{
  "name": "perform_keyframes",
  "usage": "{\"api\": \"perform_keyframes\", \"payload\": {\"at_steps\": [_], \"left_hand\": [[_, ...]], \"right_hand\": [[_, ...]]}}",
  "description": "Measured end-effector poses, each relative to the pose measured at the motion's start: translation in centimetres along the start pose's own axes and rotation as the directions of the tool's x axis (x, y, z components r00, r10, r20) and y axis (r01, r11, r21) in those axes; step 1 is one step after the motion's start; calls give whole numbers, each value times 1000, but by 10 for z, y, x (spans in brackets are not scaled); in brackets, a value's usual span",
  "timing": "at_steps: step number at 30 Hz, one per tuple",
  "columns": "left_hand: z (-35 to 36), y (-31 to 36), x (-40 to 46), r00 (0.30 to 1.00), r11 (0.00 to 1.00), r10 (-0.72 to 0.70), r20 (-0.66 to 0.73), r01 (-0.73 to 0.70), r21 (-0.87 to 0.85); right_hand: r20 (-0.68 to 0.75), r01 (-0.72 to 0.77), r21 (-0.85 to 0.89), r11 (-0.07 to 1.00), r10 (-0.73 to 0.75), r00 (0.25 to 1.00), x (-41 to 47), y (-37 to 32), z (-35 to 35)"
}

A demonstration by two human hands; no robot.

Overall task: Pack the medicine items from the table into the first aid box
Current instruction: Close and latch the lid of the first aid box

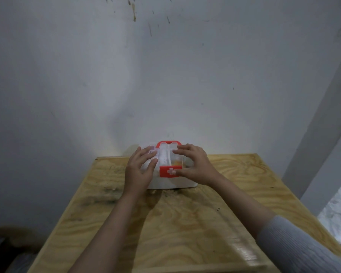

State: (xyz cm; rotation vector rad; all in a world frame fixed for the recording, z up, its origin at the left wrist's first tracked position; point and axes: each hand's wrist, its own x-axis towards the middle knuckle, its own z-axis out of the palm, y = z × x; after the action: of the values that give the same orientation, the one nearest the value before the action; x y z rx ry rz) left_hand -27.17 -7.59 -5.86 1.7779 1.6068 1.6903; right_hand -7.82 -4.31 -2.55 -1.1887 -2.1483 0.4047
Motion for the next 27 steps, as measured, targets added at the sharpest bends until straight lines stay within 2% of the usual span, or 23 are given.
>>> {"api": "perform_keyframes", "payload": {"at_steps": [5,10,18,27], "left_hand": [[0,1,0,1000,1000,0,-5,0,11],[2,0,-1,1000,1000,-1,-12,1,25],[9,-8,16,1000,999,-7,-3,8,36],[16,-11,49,993,991,-72,94,60,118]], "right_hand": [[-119,125,-239,963,-157,980,-5,12,16],[-171,176,-344,922,-246,954,-6,17,25],[-141,158,-301,940,-208,968,10,24,21],[-55,101,-327,940,-126,991,42,30,13]]}}
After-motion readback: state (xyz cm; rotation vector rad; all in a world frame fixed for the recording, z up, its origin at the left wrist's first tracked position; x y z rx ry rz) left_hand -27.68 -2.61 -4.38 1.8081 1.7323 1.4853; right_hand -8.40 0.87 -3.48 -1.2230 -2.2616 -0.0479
